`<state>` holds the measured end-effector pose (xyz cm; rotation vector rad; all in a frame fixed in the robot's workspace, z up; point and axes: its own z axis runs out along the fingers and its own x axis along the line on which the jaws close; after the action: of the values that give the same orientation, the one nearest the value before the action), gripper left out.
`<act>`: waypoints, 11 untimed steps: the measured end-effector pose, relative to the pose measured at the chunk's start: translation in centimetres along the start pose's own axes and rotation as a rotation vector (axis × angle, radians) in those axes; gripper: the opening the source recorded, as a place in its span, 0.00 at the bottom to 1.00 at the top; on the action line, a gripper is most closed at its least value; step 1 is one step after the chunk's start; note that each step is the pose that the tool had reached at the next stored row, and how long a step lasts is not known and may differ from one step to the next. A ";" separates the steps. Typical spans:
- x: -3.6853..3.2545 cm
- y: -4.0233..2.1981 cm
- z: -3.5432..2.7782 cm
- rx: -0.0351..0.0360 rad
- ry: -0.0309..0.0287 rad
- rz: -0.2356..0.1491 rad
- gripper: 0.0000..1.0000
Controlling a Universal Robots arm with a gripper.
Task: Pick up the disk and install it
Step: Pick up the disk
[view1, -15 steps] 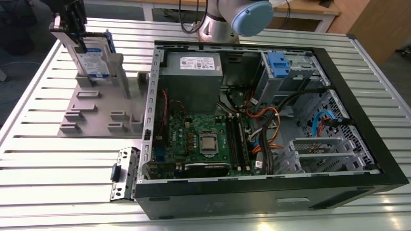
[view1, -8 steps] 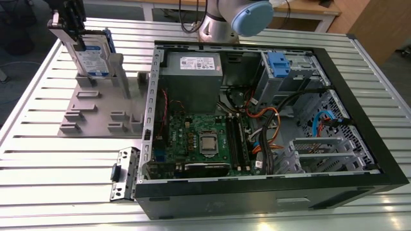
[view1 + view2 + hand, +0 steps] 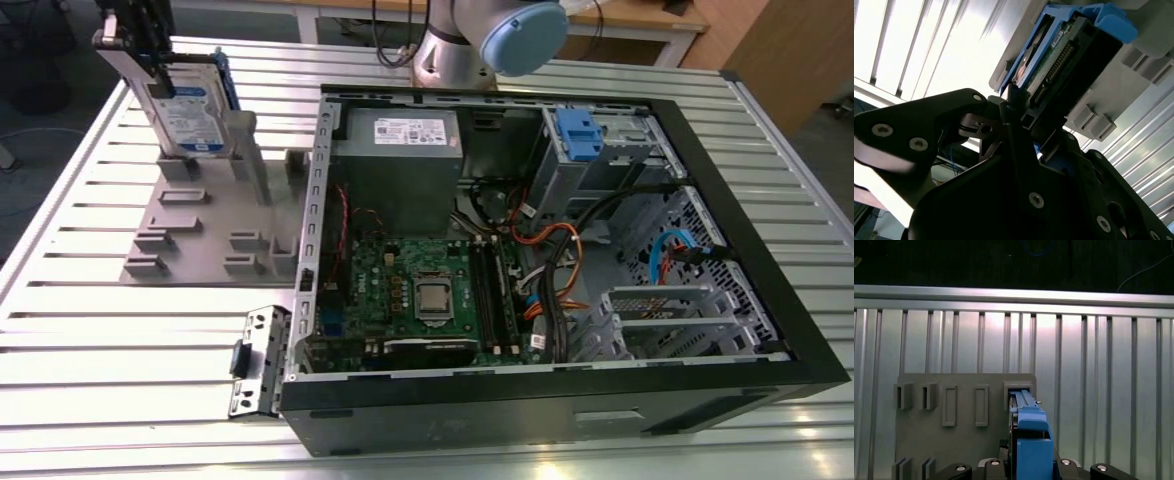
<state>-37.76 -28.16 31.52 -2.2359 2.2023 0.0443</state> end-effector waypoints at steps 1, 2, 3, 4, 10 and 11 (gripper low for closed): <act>0.00 0.00 -0.11 0.0000 0.0000 0.000 0.36; -0.01 0.00 -0.20 0.0000 0.0000 0.000 0.36; -0.01 0.00 -0.29 -0.0001 0.0000 0.000 0.36; -0.01 0.01 -0.37 0.0000 0.0000 0.000 0.36; -0.02 0.01 -0.83 0.0000 0.0000 0.000 0.36; -0.02 0.02 -0.92 0.0000 0.0000 0.000 0.36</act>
<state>-37.76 -28.16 32.44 -2.2359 2.2024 0.0443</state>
